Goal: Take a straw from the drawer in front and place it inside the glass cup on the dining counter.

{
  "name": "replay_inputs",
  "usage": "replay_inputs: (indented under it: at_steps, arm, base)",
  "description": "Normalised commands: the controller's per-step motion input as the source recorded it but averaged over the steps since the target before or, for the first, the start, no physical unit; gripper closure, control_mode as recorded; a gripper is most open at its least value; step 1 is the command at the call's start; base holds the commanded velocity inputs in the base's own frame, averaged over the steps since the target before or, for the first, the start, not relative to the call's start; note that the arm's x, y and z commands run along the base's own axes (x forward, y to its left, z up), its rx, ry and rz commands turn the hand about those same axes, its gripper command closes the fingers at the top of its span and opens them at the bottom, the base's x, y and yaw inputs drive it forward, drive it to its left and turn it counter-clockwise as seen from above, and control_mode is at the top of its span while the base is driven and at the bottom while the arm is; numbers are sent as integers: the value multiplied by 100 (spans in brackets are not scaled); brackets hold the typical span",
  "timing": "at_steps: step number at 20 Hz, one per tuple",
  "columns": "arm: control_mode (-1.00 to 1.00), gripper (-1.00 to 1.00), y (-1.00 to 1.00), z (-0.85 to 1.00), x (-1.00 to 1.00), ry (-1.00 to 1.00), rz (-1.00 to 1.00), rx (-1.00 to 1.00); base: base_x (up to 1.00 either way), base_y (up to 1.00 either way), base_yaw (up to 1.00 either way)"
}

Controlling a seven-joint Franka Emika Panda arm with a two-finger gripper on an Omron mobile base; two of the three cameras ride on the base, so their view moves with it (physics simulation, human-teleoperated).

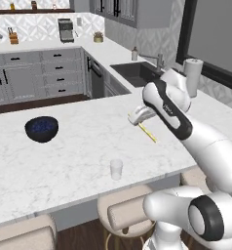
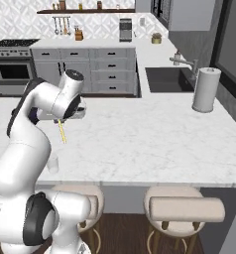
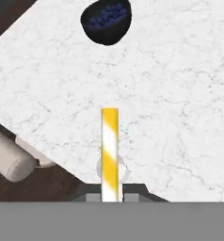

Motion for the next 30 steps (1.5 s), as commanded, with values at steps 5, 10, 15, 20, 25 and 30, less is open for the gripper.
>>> replay_inputs:
  at_steps: [5,10,15,20,25,30]
  arm:
    - [-100,100,17,0,10,-15,60,29]
    - [-100,100,59,-7,3,-4,35,37]
    - [-100,100,32,-21,-10,-10,21,41]
    - [-100,100,11,-32,-18,-8,5,28]
    - [-100,100,1,-8,0,-8,0,1]
    - [-100,100,5,-7,0,-2,0,0]
  base:
    - [0,0,0]
    - [0,0,0]
    - [0,0,0]
    - [0,0,0]
    - [0,0,0]
    - [0,0,0]
